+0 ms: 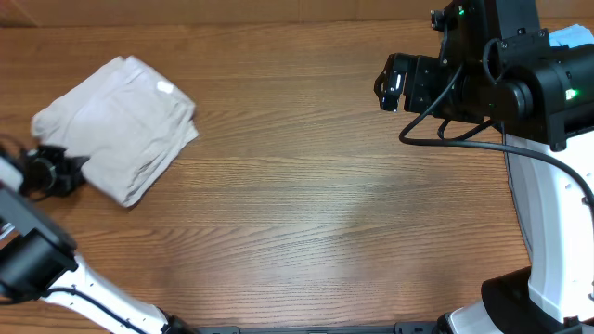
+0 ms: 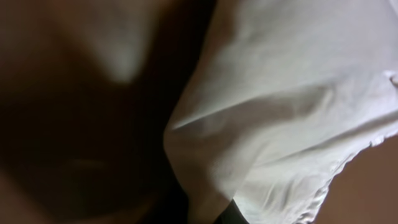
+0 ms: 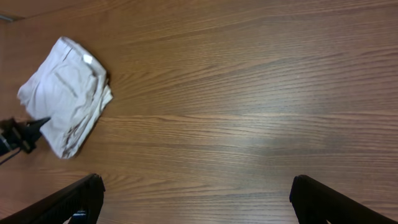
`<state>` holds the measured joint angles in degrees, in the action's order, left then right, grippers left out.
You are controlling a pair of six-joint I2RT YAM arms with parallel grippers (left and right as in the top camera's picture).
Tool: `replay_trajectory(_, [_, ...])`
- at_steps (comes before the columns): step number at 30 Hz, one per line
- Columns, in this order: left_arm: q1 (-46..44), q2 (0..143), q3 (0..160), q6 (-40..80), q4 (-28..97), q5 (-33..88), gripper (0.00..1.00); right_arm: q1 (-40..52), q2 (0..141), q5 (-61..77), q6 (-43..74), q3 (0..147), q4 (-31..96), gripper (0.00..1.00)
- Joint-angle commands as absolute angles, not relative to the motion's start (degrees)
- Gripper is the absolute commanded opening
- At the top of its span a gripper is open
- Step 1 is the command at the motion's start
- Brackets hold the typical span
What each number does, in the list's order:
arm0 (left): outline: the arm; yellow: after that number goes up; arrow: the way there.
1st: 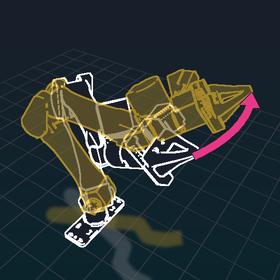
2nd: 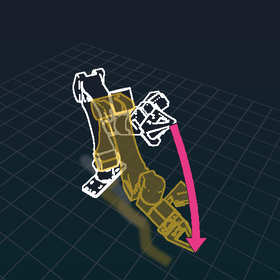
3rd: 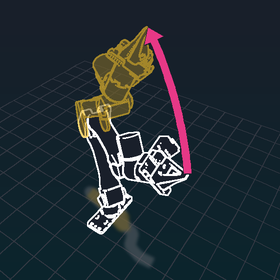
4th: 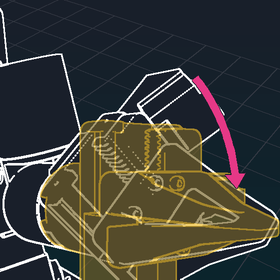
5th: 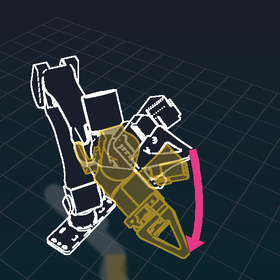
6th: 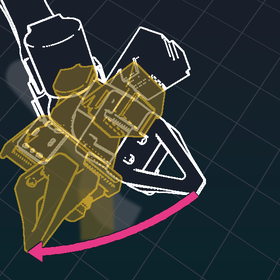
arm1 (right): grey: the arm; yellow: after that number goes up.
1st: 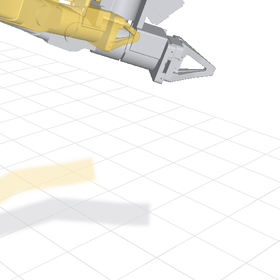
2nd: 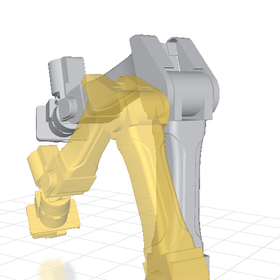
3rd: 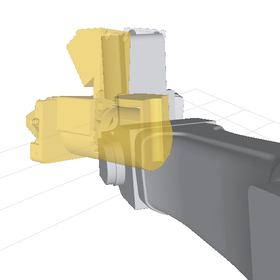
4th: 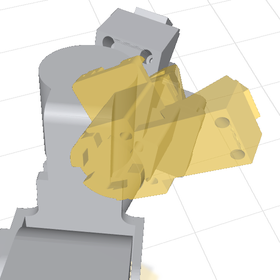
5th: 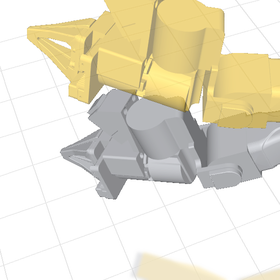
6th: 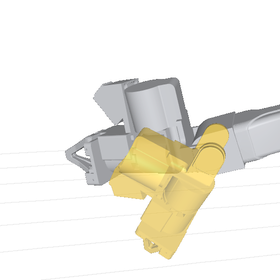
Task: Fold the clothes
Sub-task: 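Drag the folded shorts to the far left with the left gripper, then push the folded beige shorts toward the far left corner with the left gripper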
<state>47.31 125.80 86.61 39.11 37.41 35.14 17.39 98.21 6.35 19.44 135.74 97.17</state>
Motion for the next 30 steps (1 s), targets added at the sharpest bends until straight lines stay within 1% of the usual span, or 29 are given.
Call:
replay_trajectory(1, [51.6, 126.7, 86.3, 42.0, 39.5, 35.6, 0.04, 17.7, 97.4, 5.6, 19.5, 135.7, 96.9, 1.0])
replay_trajectory(3, [52.3, 126.6, 86.3, 42.4, 41.0, 35.6, 0.04, 17.7, 97.4, 5.6, 19.8, 135.7, 96.3, 1.0])
replay_trajectory(6, [51.8, 126.7, 86.3, 46.5, 43.3, 35.6, 0.04, 17.7, 97.4, 5.6, 20.6, 135.7, 95.5, 1.0])
replay_trajectory(11, [48.5, 126.7, 86.3, 60.1, 46.5, 36.1, 0.04, 17.7, 97.4, 5.6, 21.1, 135.7, 95.5, 1.0])
replay_trajectory(16, [40.8, 126.7, 86.3, 68.5, 46.4, 35.4, 0.04, 17.7, 97.4, 5.6, 21.0, 135.7, 95.5, 1.0])
replay_trajectory(26, [26.4, 126.7, 86.3, 78.9, 38.5, 30.9, 0.04, 17.7, 97.4, 4.5, 21.0, 135.7, 96.3, 1.0])
replay_trajectory(30, [21.8, 126.7, 86.3, 79.1, 34.0, 30.0, 0.04, 17.6, 97.4, 4.4, 21.0, 135.7, 96.6, 1.0])
